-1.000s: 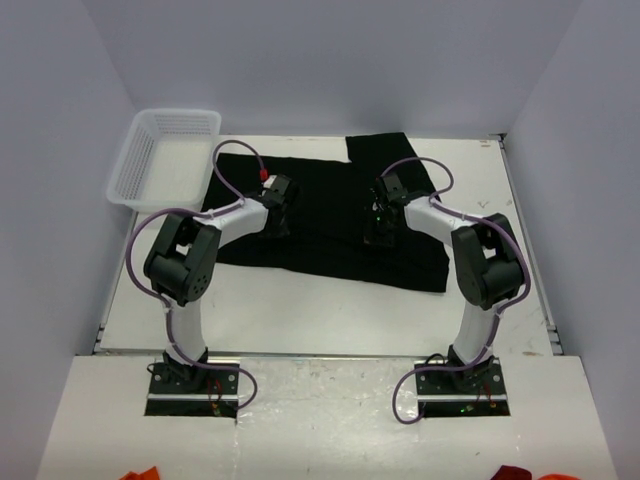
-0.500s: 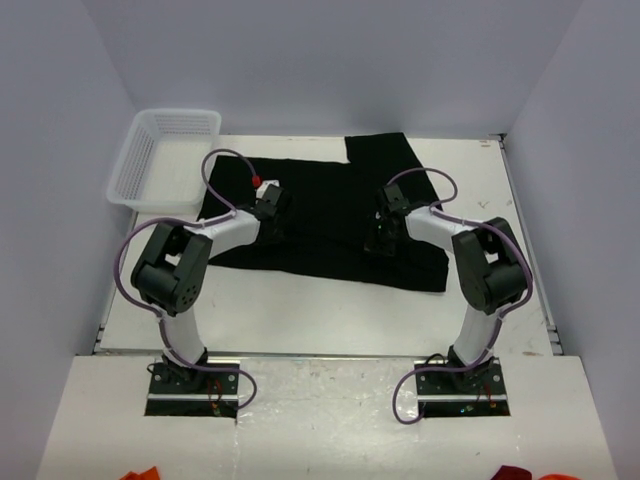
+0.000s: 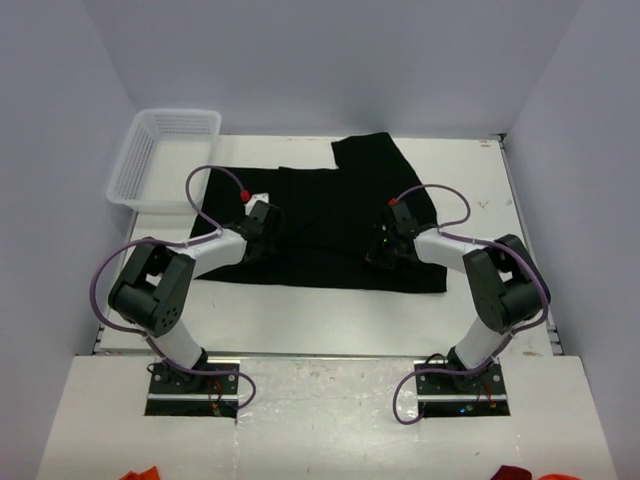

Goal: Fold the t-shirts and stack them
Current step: Grap the side of the flattened tshirt furthest away from the robot with both arms

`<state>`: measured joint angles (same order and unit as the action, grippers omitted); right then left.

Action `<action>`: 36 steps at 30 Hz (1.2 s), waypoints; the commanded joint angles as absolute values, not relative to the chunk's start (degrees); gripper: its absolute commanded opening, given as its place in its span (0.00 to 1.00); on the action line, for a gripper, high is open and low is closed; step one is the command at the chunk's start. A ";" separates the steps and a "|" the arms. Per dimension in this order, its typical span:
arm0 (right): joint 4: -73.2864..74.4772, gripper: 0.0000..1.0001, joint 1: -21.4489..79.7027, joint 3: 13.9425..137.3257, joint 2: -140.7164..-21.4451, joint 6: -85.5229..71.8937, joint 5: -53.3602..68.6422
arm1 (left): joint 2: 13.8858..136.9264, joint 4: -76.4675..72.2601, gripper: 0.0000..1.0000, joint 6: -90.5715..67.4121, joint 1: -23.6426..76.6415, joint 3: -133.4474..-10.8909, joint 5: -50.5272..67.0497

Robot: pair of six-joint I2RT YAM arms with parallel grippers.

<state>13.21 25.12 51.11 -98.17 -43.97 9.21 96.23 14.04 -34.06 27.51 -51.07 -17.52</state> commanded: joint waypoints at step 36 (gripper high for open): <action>31.29 0.00 40.42 31.46 -81.65 -73.12 -7.91 | 81.22 25.05 0.00 -53.34 46.66 -32.79 -16.70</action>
